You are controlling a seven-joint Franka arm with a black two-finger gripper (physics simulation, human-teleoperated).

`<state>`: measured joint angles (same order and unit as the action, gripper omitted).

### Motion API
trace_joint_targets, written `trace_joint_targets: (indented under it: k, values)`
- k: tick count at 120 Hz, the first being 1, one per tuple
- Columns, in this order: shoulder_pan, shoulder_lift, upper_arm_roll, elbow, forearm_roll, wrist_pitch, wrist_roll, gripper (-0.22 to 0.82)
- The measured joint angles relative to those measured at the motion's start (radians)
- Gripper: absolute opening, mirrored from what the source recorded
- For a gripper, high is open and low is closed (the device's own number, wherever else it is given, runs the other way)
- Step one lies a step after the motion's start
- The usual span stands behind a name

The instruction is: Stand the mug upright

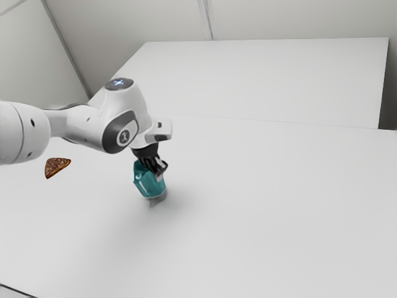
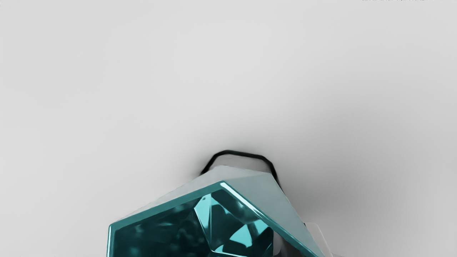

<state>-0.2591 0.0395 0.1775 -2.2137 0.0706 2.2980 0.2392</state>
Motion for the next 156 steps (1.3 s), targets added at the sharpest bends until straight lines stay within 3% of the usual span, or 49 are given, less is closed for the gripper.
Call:
trace_joint_targets:
  k: [31,76,111,156]
  values:
    - [0.068,0.023,0.000,0.000,0.001,0.008,-0.113,-0.18]
    - [0.055,0.041,-0.001,0.006,-0.002,0.010,-0.209,-0.16]
    - [0.056,0.036,-0.001,0.009,-0.020,0.004,-0.238,0.28]
    - [0.075,-0.090,-0.027,0.019,-0.023,-0.022,-0.260,0.48]
